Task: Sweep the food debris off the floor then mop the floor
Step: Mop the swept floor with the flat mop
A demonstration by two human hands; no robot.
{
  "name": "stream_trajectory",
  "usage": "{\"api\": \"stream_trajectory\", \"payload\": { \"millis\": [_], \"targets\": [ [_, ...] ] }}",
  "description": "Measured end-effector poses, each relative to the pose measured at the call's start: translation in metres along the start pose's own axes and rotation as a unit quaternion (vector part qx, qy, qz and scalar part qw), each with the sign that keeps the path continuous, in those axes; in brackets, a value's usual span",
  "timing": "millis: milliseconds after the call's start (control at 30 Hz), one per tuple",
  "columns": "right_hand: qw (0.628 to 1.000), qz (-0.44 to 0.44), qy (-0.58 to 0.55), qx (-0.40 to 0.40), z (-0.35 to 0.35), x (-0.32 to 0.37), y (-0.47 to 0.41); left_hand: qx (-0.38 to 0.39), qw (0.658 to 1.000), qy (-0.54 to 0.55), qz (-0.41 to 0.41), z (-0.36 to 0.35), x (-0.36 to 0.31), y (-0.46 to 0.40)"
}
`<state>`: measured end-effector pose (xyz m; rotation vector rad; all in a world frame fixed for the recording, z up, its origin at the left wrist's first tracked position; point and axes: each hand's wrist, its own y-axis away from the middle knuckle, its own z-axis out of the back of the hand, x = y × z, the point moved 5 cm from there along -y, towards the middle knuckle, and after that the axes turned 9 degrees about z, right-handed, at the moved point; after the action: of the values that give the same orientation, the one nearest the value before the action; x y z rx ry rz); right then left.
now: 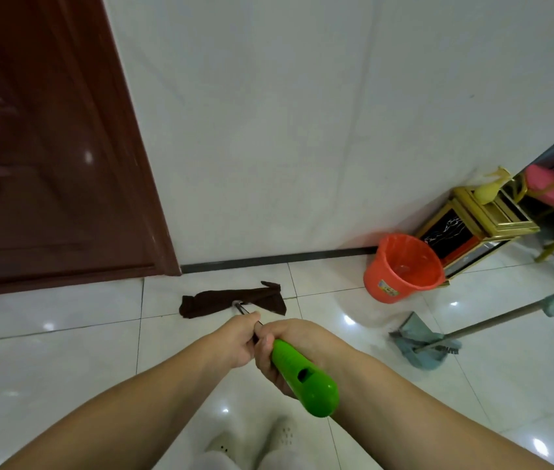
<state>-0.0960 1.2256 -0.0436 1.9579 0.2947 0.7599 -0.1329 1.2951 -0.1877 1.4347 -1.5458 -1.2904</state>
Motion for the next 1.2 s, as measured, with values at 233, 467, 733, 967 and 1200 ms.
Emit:
{"api": "stream_trajectory", "payload": {
  "millis": [233,467,733,967,1200],
  "targets": [
    [0.967,0.103,0.225,0.064,0.007,0.068,-0.011,0.022,0.999,0.026,-0.029,-0.026,-0.050,-0.006],
    [0.837,0.346,0.424,0.007,0.005,0.182,-0.056,0.002,0.991,-0.027,-0.131,-0.060,-0.128,-0.006],
    [0.696,0.446,0.552,0.111,-0.051,0.269,-0.087,0.012,0.973,-0.077,-0.217,-0.085,-0.207,-0.008],
    [0.623,0.487,0.604,0.097,-0.096,0.306,-0.120,-0.192,0.801,-0.377,-0.424,-0.076,-0.278,-0.009],
    [0.576,0.538,0.611,0.075,-0.156,0.343,-0.128,-0.172,0.770,-0.392,-0.473,-0.061,-0.329,-0.003]
  ]
}}
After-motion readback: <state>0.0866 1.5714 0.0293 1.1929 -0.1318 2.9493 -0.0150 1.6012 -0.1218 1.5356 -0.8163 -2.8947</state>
